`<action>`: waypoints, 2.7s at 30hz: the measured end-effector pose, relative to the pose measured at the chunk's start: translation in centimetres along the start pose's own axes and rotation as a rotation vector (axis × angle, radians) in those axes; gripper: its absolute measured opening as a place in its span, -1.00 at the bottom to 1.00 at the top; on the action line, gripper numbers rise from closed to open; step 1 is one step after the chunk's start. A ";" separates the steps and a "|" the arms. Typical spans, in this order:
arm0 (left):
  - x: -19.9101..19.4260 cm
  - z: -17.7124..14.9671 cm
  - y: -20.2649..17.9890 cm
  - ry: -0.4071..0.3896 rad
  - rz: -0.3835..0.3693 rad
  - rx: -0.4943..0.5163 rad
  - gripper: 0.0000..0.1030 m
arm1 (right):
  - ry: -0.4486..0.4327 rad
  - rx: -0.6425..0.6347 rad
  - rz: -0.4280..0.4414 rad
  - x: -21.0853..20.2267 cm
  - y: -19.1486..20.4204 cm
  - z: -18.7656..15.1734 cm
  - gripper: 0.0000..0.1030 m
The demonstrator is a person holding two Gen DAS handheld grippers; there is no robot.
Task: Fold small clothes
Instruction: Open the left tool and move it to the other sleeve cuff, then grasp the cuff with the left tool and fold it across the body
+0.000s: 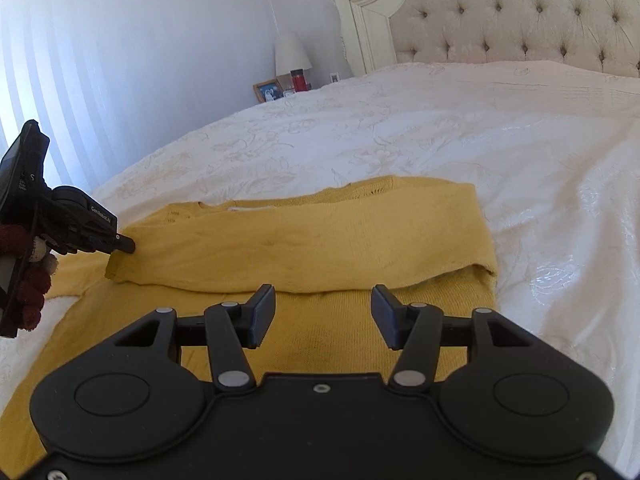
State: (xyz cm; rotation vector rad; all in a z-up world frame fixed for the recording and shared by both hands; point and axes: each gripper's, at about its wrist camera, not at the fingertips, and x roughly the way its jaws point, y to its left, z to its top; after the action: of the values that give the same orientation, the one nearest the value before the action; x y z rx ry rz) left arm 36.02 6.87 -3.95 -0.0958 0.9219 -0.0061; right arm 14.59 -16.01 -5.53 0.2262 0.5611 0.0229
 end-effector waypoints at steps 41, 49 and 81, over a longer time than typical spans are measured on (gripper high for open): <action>-7.8 -5.7 36.5 -0.307 0.185 -0.741 0.08 | 0.009 0.024 0.421 0.5 6.1 -2.4 0.60; -7.5 -6.4 38.1 -0.411 0.092 -0.904 -0.29 | 0.015 0.085 0.407 0.9 5.3 -2.4 0.60; -6.8 4.8 -10.0 -0.366 -0.589 -0.093 -0.94 | -0.117 0.262 0.198 -1.5 -1.8 1.7 0.60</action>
State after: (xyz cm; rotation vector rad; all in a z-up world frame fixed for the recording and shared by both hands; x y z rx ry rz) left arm 36.06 -2.39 5.23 -0.4381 0.5025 -0.4783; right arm 14.16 -18.22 -3.80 0.5344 0.4227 0.1278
